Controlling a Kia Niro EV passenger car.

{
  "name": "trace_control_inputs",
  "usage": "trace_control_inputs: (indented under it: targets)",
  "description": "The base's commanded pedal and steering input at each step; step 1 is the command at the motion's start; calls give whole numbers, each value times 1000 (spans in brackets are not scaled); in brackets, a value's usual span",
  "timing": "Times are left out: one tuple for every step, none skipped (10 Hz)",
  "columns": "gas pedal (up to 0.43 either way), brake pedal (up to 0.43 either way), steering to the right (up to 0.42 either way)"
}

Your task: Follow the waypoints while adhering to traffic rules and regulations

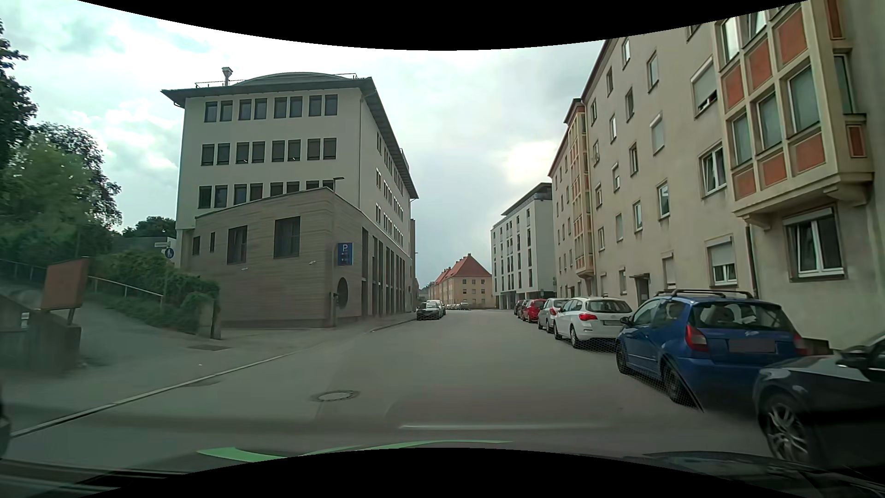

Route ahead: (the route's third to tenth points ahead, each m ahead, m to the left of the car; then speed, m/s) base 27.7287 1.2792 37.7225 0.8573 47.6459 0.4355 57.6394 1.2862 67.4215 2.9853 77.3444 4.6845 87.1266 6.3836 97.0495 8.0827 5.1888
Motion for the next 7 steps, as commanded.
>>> trace_control_inputs:
  targets:
    - [398,0,19]
    - [398,0,25]
    - [398,0,34]
    - [398,0,38]
    - [390,0,39]
    - [390,0,39]
    - [390,0,38]
